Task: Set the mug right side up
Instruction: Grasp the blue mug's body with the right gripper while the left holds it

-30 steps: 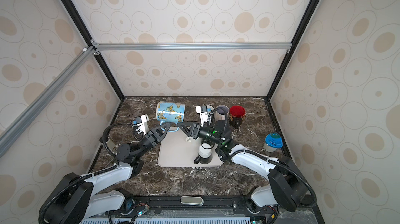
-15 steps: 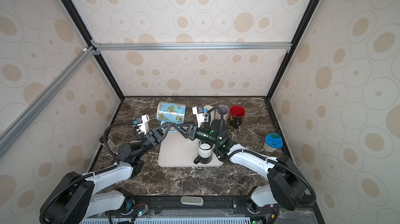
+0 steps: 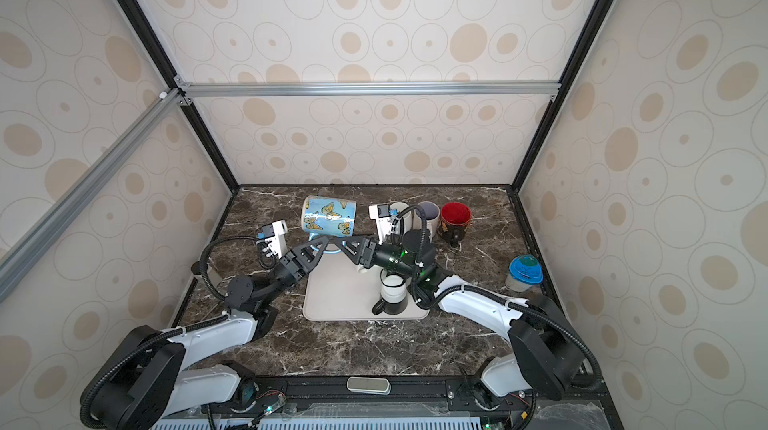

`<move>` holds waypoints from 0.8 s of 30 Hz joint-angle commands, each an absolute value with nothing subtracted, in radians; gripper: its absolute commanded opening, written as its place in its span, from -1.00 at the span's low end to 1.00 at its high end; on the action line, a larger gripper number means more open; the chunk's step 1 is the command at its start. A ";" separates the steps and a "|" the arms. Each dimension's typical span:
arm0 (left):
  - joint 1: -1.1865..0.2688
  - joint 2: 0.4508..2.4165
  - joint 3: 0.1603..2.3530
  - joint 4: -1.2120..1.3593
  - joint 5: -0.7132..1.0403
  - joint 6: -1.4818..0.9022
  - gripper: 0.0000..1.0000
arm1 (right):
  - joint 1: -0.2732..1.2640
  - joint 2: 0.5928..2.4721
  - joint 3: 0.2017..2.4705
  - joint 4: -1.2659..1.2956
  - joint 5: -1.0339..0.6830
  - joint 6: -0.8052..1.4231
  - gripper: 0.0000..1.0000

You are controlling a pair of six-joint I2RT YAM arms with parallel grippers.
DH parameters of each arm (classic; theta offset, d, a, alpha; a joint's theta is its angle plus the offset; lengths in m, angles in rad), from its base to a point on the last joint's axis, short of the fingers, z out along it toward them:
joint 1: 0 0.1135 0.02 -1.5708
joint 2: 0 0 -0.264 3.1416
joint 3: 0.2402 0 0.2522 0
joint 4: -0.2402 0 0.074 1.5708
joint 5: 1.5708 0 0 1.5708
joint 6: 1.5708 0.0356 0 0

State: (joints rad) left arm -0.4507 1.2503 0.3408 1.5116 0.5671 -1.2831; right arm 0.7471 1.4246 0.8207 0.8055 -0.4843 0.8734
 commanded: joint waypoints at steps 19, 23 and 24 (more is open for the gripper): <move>-0.481 1.348 0.344 1.836 0.604 -1.379 -1.00 | 0.753 1.489 0.885 1.103 -0.402 0.973 -0.16; -0.488 1.369 0.353 1.842 0.608 -1.385 -1.00 | 0.753 1.516 0.906 1.135 -0.415 1.002 -0.23; -0.488 1.369 0.352 1.841 0.609 -1.383 -1.00 | 0.754 1.523 0.912 1.136 -0.419 1.007 -0.28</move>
State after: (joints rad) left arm -0.4610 1.3647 0.3408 1.6001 0.5171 -1.3647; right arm 0.7521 1.5269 0.8349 0.9436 -0.4366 0.9813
